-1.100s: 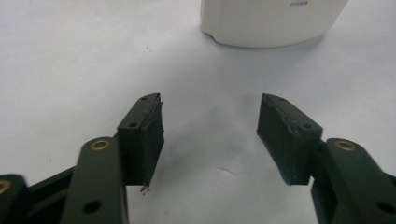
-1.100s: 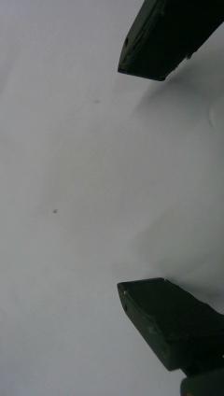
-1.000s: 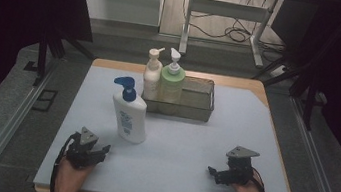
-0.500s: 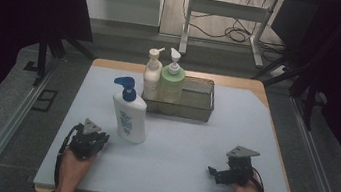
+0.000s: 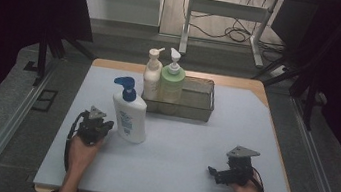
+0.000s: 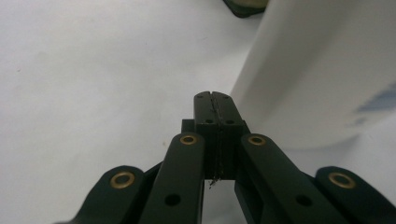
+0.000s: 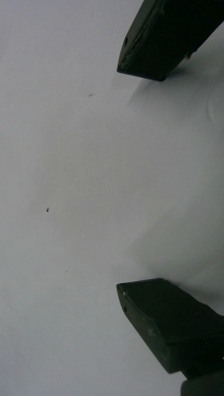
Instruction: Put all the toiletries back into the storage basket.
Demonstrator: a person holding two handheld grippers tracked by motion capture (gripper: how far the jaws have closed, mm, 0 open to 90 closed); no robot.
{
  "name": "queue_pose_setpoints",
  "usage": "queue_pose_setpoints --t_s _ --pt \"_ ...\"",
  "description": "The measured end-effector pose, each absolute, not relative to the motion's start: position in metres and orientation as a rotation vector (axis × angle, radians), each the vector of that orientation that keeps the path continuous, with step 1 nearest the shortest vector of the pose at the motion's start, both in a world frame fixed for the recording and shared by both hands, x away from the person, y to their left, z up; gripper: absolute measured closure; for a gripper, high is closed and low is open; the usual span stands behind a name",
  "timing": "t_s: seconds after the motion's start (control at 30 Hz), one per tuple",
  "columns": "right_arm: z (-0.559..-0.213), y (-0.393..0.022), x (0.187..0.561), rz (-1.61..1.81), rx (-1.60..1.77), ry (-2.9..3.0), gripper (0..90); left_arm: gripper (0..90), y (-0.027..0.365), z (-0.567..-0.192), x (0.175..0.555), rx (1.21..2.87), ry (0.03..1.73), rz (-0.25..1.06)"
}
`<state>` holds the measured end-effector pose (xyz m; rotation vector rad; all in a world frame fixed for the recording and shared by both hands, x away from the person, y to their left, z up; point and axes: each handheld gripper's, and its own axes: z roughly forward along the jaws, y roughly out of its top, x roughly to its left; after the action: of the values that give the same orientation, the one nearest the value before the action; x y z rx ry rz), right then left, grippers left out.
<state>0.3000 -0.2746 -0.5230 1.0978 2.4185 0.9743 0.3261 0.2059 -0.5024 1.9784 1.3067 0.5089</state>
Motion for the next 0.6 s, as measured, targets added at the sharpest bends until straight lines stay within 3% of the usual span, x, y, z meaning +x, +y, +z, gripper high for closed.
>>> queue_pose_setpoints --t_s 0.6 --pt "-0.523 -0.275 0.300 0.977 1.097 2.417 0.0 89.2 0.207 -0.518 0.360 1.963 1.238 0.358"
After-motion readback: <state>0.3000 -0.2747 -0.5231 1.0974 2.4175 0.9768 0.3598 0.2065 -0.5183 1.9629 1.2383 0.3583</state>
